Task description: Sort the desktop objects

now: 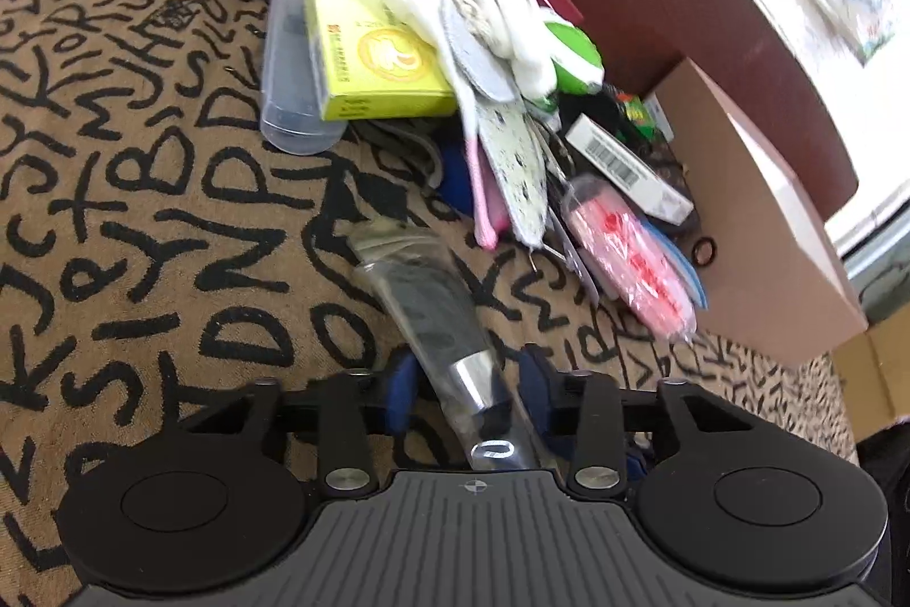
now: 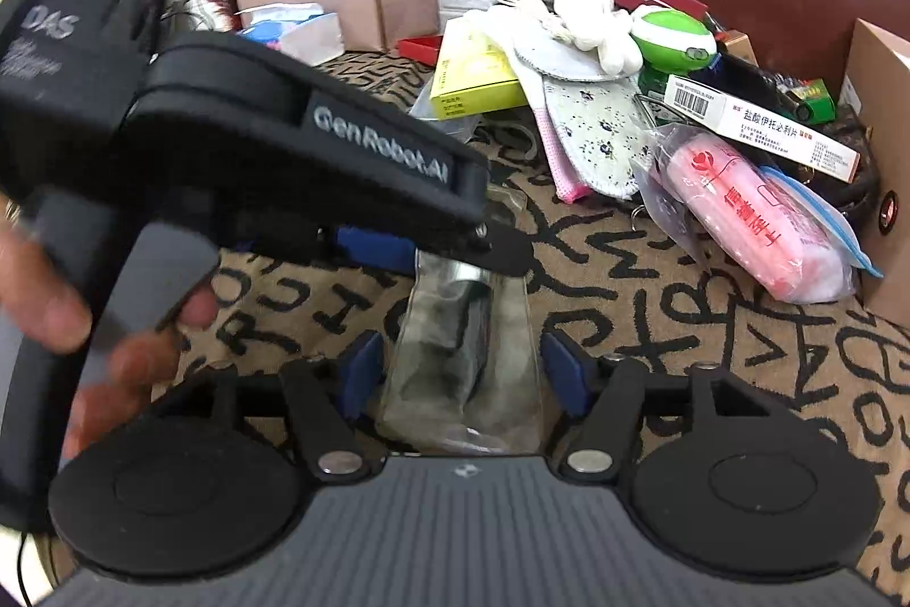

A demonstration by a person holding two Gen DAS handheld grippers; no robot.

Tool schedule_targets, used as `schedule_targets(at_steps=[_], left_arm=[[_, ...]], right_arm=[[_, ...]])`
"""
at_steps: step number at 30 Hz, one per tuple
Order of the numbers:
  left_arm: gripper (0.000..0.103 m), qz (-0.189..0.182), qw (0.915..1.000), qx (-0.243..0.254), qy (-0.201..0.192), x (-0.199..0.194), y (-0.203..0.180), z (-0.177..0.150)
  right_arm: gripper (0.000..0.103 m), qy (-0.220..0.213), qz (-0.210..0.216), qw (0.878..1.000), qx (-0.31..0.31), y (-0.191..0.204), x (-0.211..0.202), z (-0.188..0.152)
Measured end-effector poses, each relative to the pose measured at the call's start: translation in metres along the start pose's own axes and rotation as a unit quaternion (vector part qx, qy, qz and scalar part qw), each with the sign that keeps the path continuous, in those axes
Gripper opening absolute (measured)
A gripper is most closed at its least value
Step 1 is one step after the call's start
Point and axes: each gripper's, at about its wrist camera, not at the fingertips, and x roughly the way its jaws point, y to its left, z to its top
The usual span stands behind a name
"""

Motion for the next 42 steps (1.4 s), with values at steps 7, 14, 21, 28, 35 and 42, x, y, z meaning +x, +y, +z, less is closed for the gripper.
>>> schedule_targets(at_steps=[7,14,21,28,35,42], left_arm=[[0.051,0.001,0.9999,0.009,0.008,0.001,-0.006,-0.007],[0.027,0.003,0.9999,0.002,0.011,-0.008,-0.013,-0.011],[0.024,-0.032,0.9988,0.025,-0.028,-0.033,-0.053,-0.008],[0.022,-0.092,0.9913,0.078,-0.053,-0.035,-0.125,0.012],[0.022,-0.147,0.9781,0.132,-0.066,-0.019,-0.211,0.039],[0.023,-0.181,0.9654,0.177,-0.062,0.023,-0.299,0.063]], right_arm=[[0.061,0.005,-0.015,1.0,0.004,0.005,-0.006,-0.007],[0.056,0.01,-0.025,1.0,0.015,0.007,-0.012,-0.008],[0.049,-0.014,-0.023,0.998,0.062,-0.006,-0.045,-0.006],[0.04,-0.084,-0.046,0.991,0.098,-0.039,-0.094,0.012],[0.039,-0.16,-0.101,0.977,0.099,-0.087,-0.145,0.03],[0.038,-0.21,-0.157,0.96,0.096,-0.154,-0.176,0.048]])
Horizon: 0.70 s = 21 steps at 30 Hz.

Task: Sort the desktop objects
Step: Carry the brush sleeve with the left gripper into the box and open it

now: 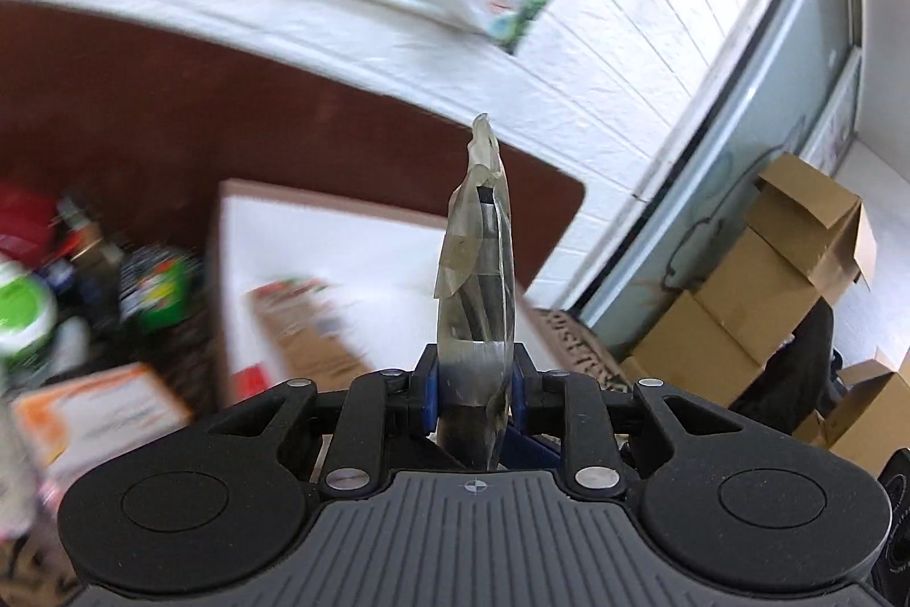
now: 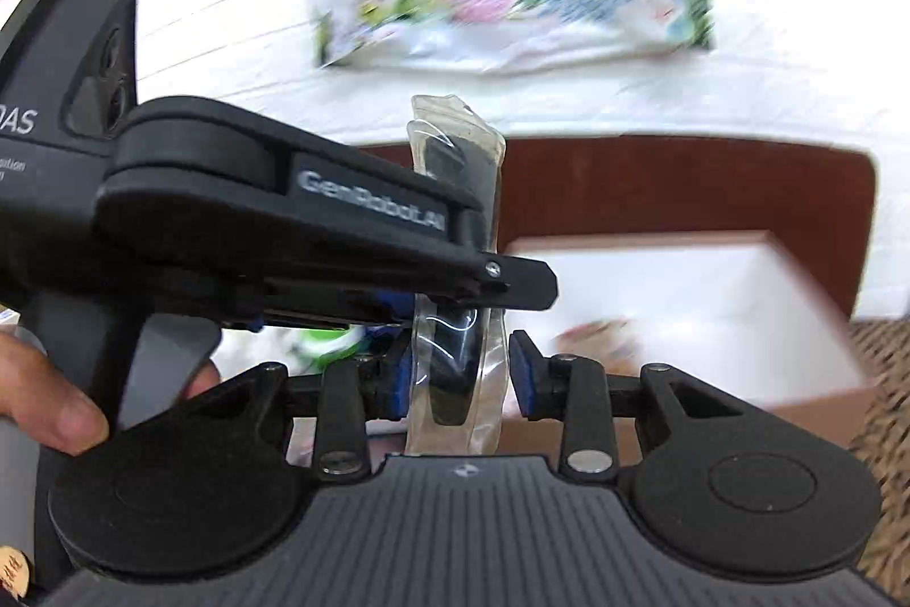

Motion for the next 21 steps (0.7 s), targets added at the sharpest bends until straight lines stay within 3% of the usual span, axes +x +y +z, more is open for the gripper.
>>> schedule_targets(at_steps=[9,18,19,21], left_arm=[[0.025,-0.045,0.9977,-0.016,0.049,0.109,-0.015,0.025],[0.032,-0.024,0.9962,-0.025,0.079,0.182,-0.002,0.015],[0.04,-0.022,0.9963,-0.024,0.08,0.188,-0.001,0.015],[0.04,-0.011,0.9968,-0.023,0.076,0.195,0.003,0.015]], right_arm=[[0.038,-0.012,-0.048,0.999,-0.001,-0.09,0.037,0.012],[0.038,0.023,-0.058,0.998,-0.009,-0.132,0.085,-0.004],[0.038,0.026,-0.059,0.998,-0.005,-0.136,0.088,-0.007],[0.038,0.031,-0.064,0.997,-0.002,-0.141,0.096,-0.009]])
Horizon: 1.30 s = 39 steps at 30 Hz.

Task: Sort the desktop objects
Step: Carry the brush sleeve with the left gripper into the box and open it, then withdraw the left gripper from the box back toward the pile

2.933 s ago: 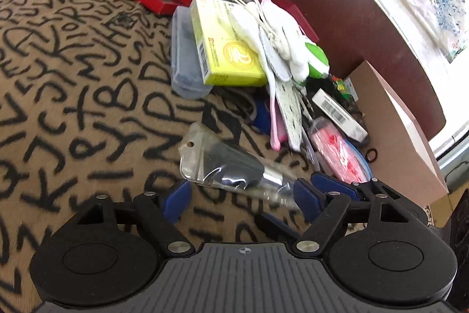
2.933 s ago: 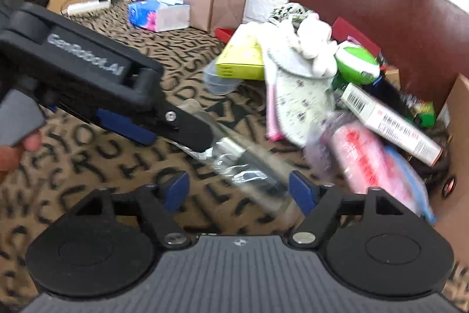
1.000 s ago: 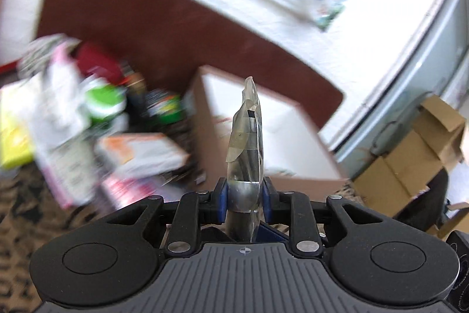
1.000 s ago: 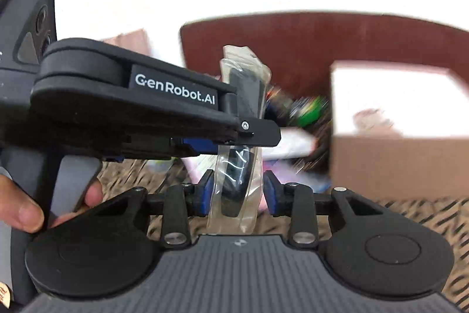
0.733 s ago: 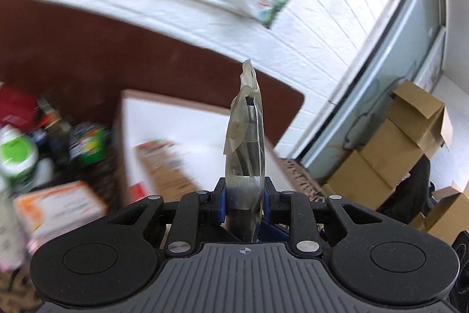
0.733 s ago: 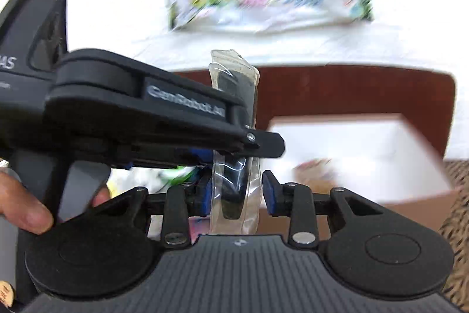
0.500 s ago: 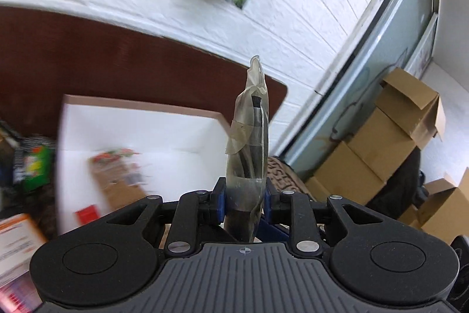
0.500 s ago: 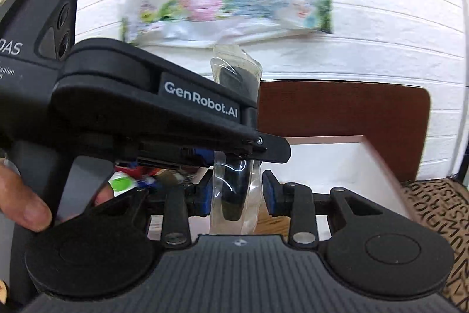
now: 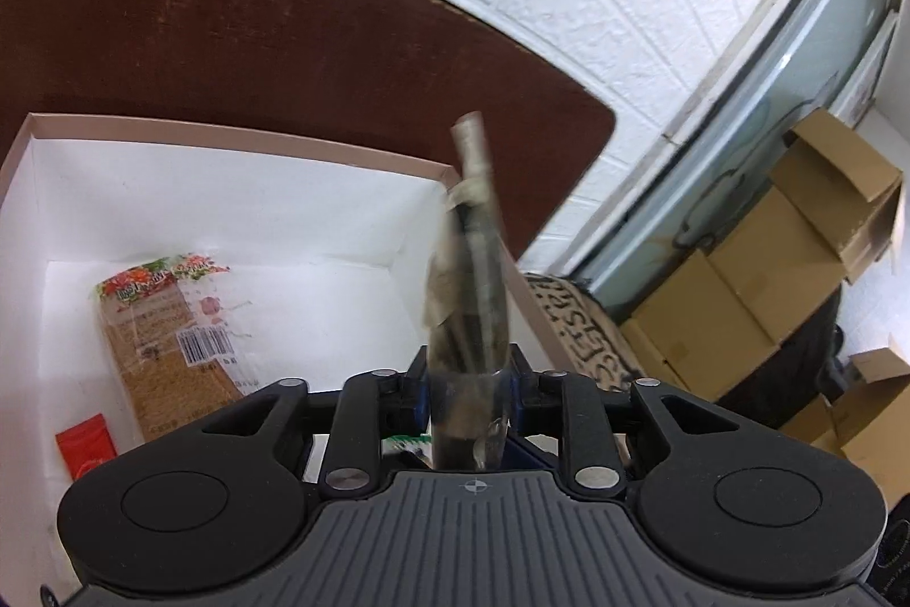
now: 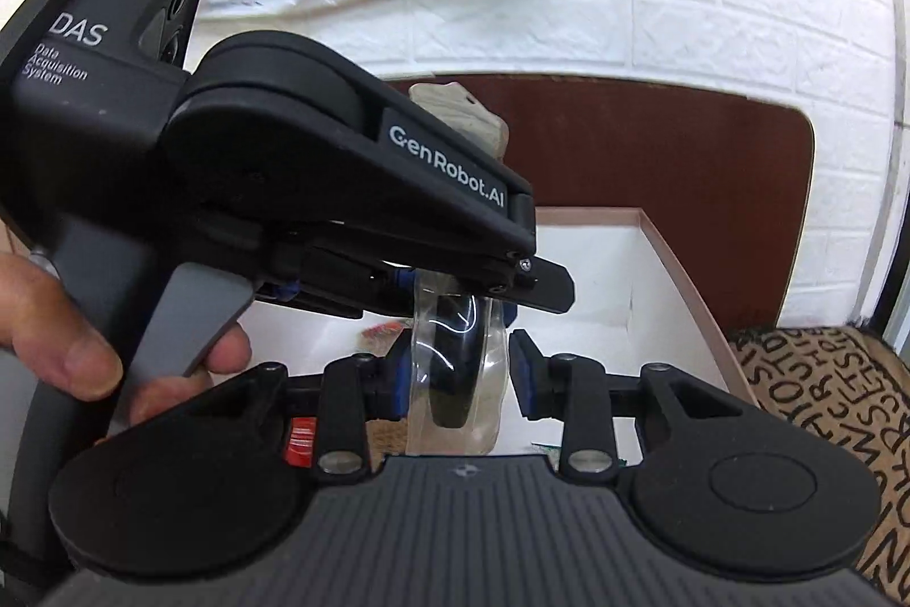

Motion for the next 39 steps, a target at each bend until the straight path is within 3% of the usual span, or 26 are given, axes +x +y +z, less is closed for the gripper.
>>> schedule_targets(at_steps=[2,3,4,6,8,11,14,28,34,39], left_arm=[[0.064,0.015,0.9999,-0.002,-0.008,0.003,0.003,0.001],[0.089,0.026,0.9996,-0.004,-0.011,0.001,0.004,0.002],[0.103,0.041,0.9991,-0.005,-0.014,-0.001,0.004,0.003],[0.103,0.069,0.9972,0.005,-0.028,-0.008,0.003,0.003],[0.103,0.084,0.9958,0.018,-0.033,-0.013,0.002,0.004],[0.103,0.104,0.9936,0.024,-0.038,-0.021,0.002,0.004],[0.103,0.109,0.9928,0.026,-0.042,-0.029,0.002,0.002],[0.103,0.11,0.9908,0.062,-0.048,-0.084,-0.019,-0.022],[0.103,0.109,0.9913,0.058,-0.046,-0.119,-0.023,-0.037],[0.103,0.103,0.9914,0.056,-0.058,-0.166,-0.013,-0.069]], right_arm=[[0.041,0.009,-0.008,1.0,-0.001,-0.003,0.007,-0.003],[0.042,0.016,-0.014,1.0,-0.001,-0.003,0.01,-0.004],[0.044,0.023,-0.019,1.0,-0.003,-0.004,0.013,-0.006],[0.057,0.021,-0.034,0.999,-0.02,-0.002,0.012,-0.01],[0.087,0.005,-0.056,0.998,-0.039,0.001,0.007,-0.013],[0.097,-0.013,-0.077,0.995,-0.054,0.007,0.001,-0.013],[0.102,-0.012,-0.07,0.996,-0.054,0.011,-0.004,-0.012],[0.103,0.004,-0.074,0.997,-0.017,0.02,-0.032,-0.008],[0.103,0.002,-0.069,0.998,-0.015,0.035,-0.054,-0.006],[0.103,-0.006,-0.055,0.998,-0.013,0.053,-0.08,-0.007]])
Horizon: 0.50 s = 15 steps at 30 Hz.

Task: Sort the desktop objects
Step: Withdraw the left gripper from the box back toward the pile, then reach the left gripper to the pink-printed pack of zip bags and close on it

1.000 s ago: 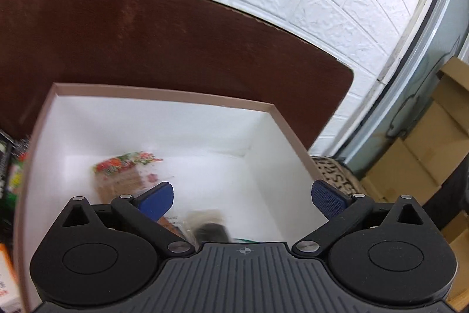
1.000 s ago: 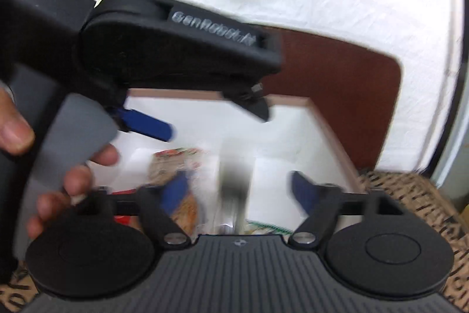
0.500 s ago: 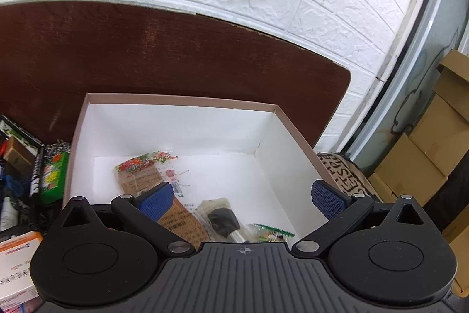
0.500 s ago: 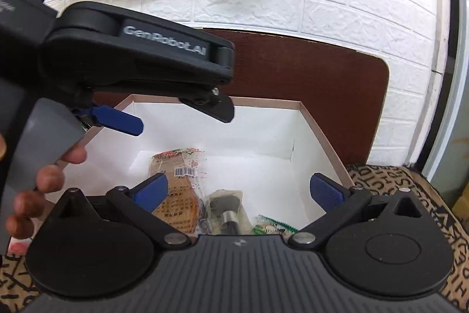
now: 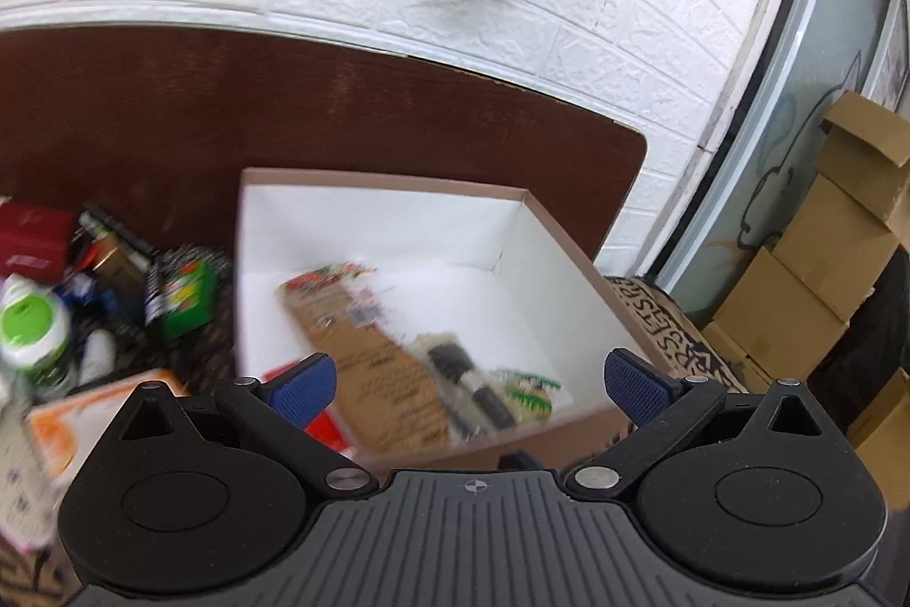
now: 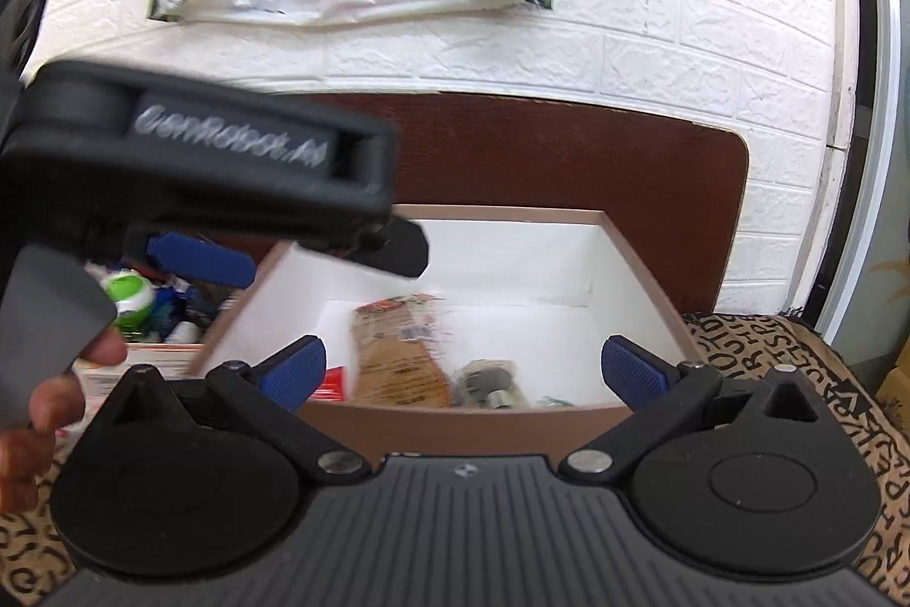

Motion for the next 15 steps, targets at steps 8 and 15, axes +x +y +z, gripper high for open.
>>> schedule_targets(at_steps=[8,15], left_arm=[[0.103,0.033,0.999,-0.03,-0.003,-0.075,0.051,-0.076],[0.103,0.06,0.9939,-0.092,-0.012,-0.127,0.106,-0.131]], right_arm=[[0.103,0.007,0.066,0.998,0.008,0.053,-0.047,-0.028],[0.103,0.032,0.111,0.993,-0.007,0.118,-0.068,-0.063]])
